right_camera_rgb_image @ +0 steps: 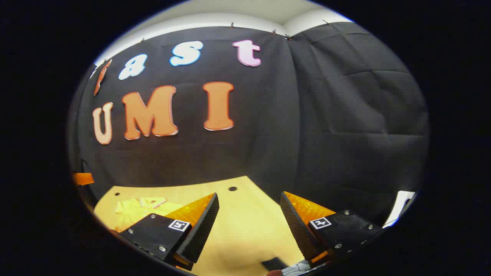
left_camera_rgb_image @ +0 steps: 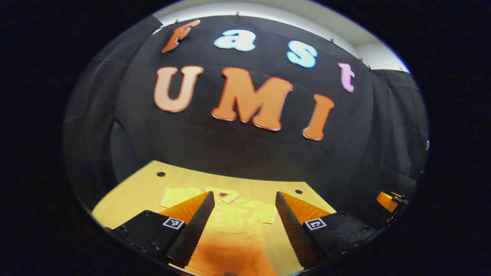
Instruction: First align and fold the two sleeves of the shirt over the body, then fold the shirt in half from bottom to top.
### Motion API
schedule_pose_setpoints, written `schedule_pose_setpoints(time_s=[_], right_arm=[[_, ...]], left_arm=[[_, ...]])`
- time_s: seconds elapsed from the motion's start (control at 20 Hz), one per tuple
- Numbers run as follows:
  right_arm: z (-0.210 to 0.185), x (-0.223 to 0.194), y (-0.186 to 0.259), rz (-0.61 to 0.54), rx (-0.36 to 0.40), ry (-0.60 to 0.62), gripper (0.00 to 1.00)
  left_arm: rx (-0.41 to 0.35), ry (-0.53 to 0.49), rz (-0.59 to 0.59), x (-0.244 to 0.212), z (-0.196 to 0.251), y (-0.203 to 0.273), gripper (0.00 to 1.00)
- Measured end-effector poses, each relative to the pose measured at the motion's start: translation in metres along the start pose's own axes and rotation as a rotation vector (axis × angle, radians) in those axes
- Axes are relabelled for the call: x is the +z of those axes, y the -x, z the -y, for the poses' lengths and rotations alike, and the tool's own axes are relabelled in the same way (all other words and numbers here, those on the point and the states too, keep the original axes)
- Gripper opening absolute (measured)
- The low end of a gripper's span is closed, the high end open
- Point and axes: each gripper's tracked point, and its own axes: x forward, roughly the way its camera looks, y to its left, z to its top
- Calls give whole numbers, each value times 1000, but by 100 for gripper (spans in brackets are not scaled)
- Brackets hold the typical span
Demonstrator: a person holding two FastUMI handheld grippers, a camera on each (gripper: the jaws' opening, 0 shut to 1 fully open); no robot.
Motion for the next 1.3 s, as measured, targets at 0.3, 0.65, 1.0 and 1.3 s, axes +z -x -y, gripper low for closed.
schedule_pose_setpoints(time_s=[0.3, 0.65, 1.0, 1.3], right_arm=[[-140, 48, 25, 66, 148, -1, 100], [-198, 41, -6, -23, 231, 64, 98], [-192, 28, -69, -105, 251, 65, 98], [-183, 5, -104, -183, 223, 158, 98]], left_arm=[[185, 6, 87, 68, -185, 53, 98], [254, -42, 105, 90, -230, 44, 98], [276, -83, 103, 93, -201, -16, 98], [245, -120, 54, 76, -181, -61, 98]])
